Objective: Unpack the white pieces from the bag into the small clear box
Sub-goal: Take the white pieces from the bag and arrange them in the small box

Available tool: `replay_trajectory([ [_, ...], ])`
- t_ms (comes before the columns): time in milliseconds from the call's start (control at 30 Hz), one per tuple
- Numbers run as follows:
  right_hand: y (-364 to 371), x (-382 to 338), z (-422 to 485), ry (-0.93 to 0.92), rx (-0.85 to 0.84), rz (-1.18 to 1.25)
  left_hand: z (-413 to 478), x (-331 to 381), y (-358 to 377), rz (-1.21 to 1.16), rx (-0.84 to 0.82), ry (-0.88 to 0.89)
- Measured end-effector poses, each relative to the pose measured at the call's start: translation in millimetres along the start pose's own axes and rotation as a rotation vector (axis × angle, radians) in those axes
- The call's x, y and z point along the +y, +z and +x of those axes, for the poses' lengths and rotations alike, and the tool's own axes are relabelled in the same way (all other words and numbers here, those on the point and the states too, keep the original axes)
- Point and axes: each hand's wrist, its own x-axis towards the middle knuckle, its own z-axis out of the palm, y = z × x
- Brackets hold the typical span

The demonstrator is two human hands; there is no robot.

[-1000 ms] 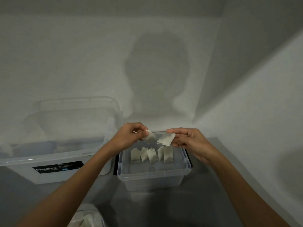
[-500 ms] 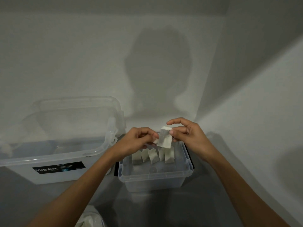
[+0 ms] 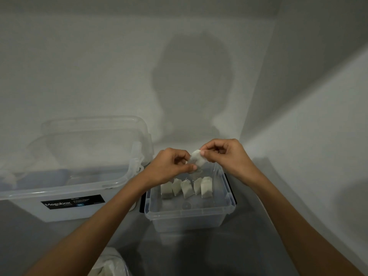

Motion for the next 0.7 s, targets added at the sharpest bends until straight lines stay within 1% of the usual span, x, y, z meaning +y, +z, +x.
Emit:
replay_trajectory([
  [67, -1, -1, 2, 0.037, -0.018, 0.02, 1, -2, -3, -0.001, -0.039, -0.012],
  [167, -2, 1, 8, 0.1, -0.042, -0.043, 3, -8, -5, -0.005, -0.145, -0.082],
  [233, -2, 6, 12, 0.133, -0.098, -0.15, 7, -18, -5, 0.032, -0.172, -0.124],
  [333, 6, 20, 17, 0.169, -0.23, -0.404, 17, -38, 2, 0.223, -0.181, -0.17],
  [400, 18, 32, 20, 0.187, -0.307, -0.517, 23, -47, 12, 0.321, -0.209, -0.234],
  [567, 46, 75, 32, 0.206, -0.343, -0.781, 37, -66, 37, 0.545, -0.279, -0.306],
  [700, 59, 89, 33, 0.262, -0.412, -0.88, 40, -79, 51, 0.579, -0.269, -0.386],
])
